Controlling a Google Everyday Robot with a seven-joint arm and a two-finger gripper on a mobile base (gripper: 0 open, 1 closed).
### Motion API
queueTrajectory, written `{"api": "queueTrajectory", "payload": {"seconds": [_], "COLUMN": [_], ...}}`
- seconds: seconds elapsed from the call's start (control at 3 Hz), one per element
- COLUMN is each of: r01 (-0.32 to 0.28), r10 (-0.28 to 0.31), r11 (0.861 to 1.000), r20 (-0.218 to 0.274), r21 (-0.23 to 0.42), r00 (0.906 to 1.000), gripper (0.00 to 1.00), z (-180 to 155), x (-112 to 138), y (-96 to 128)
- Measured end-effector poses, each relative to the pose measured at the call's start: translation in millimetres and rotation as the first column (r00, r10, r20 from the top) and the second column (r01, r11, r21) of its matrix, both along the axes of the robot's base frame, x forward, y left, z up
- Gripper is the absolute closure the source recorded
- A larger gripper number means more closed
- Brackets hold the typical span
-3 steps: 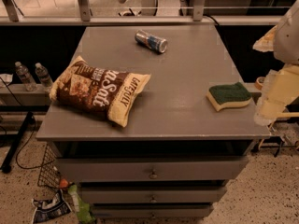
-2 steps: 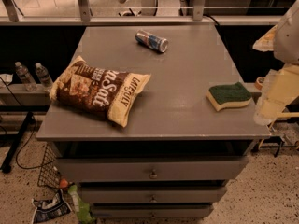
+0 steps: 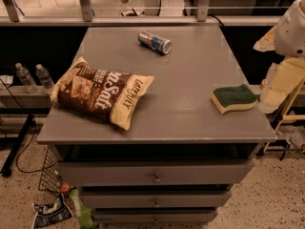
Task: Move sponge near brown chip bag
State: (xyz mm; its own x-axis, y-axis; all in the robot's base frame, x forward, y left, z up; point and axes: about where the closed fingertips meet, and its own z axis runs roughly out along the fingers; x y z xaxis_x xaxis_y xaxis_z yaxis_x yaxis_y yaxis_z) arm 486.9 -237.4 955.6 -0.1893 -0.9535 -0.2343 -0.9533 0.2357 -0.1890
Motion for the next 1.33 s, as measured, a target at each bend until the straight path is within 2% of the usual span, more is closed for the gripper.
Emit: {"api": "queueTrajectory", "payload": {"seconds": [0.33,1.0,1.33], "r01": [0.004,0.010,-0.001], "r10": [-0.004,-0.006,0.007], "r11": [1.000,0.999,0.999], "r20": [-0.040,-0.129,-0.161], "r21": [0.011,0.030,0.037], "r00": [0.9992,0.9916,0.9870], "gripper": [0.00,0.00,0.18], "z": [-34,-105,-126], "x": [19,56,68], "y": [-9,-18,-16]}}
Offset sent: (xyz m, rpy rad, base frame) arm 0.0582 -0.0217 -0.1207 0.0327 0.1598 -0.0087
